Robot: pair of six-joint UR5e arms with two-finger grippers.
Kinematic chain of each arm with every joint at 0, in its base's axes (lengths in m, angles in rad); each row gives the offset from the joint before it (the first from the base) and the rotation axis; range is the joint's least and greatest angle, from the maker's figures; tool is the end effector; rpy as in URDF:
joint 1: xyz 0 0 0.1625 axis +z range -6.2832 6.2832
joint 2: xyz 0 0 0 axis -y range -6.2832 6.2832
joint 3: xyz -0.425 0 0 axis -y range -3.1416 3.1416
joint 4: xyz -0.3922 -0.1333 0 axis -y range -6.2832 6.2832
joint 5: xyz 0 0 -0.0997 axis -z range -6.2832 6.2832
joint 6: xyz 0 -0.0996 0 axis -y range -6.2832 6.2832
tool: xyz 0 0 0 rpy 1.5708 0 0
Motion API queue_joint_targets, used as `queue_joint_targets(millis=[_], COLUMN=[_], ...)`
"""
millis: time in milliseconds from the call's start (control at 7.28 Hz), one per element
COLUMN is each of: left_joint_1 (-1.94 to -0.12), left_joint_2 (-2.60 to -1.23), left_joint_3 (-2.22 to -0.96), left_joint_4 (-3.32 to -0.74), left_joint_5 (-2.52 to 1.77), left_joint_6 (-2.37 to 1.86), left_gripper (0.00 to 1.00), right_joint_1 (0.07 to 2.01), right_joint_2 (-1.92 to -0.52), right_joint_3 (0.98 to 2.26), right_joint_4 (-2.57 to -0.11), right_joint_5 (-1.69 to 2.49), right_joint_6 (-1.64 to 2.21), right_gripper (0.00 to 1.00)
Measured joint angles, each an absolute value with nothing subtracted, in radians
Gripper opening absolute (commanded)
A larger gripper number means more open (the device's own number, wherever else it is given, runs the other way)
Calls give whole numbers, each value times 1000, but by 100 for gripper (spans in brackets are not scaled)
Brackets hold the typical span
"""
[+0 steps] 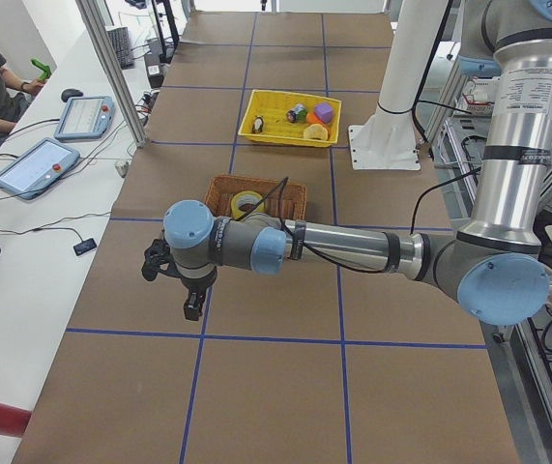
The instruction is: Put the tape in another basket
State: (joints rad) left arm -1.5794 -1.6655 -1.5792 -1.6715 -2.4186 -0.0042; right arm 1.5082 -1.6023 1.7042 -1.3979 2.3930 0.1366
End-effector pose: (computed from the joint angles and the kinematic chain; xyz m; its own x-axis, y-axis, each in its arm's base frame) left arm -0.0633 -0.5408 0.5896 0.6629 0.1420 -0.7352 0.0112 0.9799 0.1993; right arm 0.0295 -0.4939 0.5856 0.6688 -0.1079 0.7355 -0.0312 0.9845 0.1728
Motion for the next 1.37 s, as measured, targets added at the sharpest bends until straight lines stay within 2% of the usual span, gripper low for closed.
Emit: queue_joint_targets(millis=[1374], left_joint_1=[-1555], left_joint_2=[-1616], left_joint_3=[-1582], left_joint_4=[-1764], left_joint_5=[-2475], left_joint_6=[-107], left_gripper=[99], right_joint_1=[1438], right_joint_2=[-1564], right_joint_3=[1734], right_joint_4=[-1576], right_joint_5=[2371], right_joint_6=[23], right_gripper=[100])
